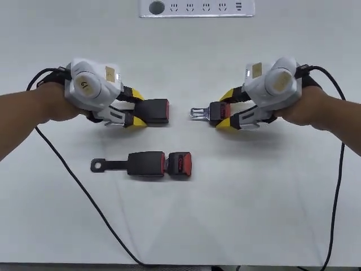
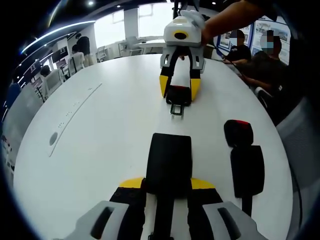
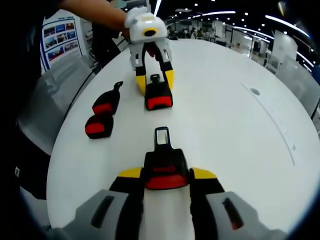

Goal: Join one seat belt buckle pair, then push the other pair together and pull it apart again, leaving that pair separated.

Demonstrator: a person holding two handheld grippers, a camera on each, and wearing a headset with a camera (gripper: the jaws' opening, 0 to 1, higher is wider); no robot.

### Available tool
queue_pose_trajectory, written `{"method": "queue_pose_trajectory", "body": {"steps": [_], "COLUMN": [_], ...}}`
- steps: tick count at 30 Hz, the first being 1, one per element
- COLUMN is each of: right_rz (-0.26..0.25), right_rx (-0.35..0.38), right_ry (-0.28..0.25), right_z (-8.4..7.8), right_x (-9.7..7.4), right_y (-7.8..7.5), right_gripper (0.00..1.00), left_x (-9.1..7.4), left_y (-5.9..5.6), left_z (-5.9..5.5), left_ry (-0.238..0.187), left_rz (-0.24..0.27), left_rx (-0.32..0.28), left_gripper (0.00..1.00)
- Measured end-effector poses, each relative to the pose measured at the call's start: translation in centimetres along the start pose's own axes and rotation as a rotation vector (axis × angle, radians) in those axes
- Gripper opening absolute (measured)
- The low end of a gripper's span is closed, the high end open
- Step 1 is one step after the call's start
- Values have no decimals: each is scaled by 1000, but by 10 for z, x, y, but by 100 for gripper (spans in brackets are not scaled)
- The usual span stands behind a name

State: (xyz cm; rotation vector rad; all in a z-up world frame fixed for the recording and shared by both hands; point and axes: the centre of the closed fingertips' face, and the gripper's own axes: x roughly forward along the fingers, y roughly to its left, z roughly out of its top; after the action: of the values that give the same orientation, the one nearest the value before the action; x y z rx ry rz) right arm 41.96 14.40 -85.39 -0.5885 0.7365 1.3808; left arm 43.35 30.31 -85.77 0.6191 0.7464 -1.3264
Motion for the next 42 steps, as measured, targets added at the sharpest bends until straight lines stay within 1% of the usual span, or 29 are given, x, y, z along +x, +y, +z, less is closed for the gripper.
{"method": "queue_pose_trajectory", "body": {"steps": [1, 3, 8, 12, 17, 19, 23, 26, 29, 30, 31, 32, 34, 35, 36, 37, 38, 39, 40, 41, 42], "right_rz": [2, -2, -1, -4, -1, -1, -8, -6, -4, -7, -14, -9, -9, -22, -45, -93, -109, -130, -152, -205, -232], "right_rx": [8, 8, 12, 9, 19, 12, 19, 23, 32, 20, -35, -44, -32, -9, -1, 3, 24, 76, 100, 118, 139], "right_ry": [7, 2, 15, 18, 23, 32, 38, 40, 37, 40, 55, 58, 54, 52, 44, 14, -3, -32, -52, -70, -77], "right_z": [-4, -8, -19, -27, -33, -36, -41, -44, -44, -45, -46, -47, -46, -46, -45, -40, -39, -35, -33, -31, -32], "right_x": [-3, -8, -17, -24, -27, -28, -31, -34, -34, -35, -35, -35, -34, -33, -35, -38, -41, -44, -47, -51, -54], "right_y": [1, 0, -1, -5, -6, -5, -7, -5, -3, -1, -1, 3, 8, 9, 7, 0, -2, -5, -8, -16, -19], "right_gripper": [36, 36, 36, 36, 36, 36, 36, 36, 37, 37, 38, 41, 53, 62, 66, 66, 65, 67, 68, 71, 72], "left_x": [0, 0, 0, 0, 0, 0, 0, 0, 0, 0, 0, 0, 0, 0, -1, -1, -3, -4, -6, -9, -14], "left_y": [0, 0, 0, 0, 0, -1, -1, -1, -1, -1, -1, -2, -2, -1, 0, 2, 2, 2, 0, 2, 5], "left_z": [0, 0, 0, -1, 0, 0, 0, 0, 0, 0, 0, 0, 1, 1, 2, 2, 3, 5, 12, 18, 22], "left_ry": [0, 0, 1, 4, 10, 14, 16, 17, 19, 19, 19, 19, 30, 36, 44, 52, 56, 51, 18, -9, -18], "left_rz": [0, -1, -3, -5, -7, -9, -11, -13, -17, -18, -18, -16, -3, 6, 25, 42, 47, 45, 45, 60, 84], "left_rx": [0, 0, 2, 4, 8, 12, 14, 17, 25, 32, 32, 23, 18, 17, 31, 24, 13, 9, -19, -47, -55], "left_gripper": [33, 33, 33, 33, 33, 33, 33, 33, 33, 33, 33, 33, 34, 34, 35, 37, 38, 38, 38, 40, 42]}}
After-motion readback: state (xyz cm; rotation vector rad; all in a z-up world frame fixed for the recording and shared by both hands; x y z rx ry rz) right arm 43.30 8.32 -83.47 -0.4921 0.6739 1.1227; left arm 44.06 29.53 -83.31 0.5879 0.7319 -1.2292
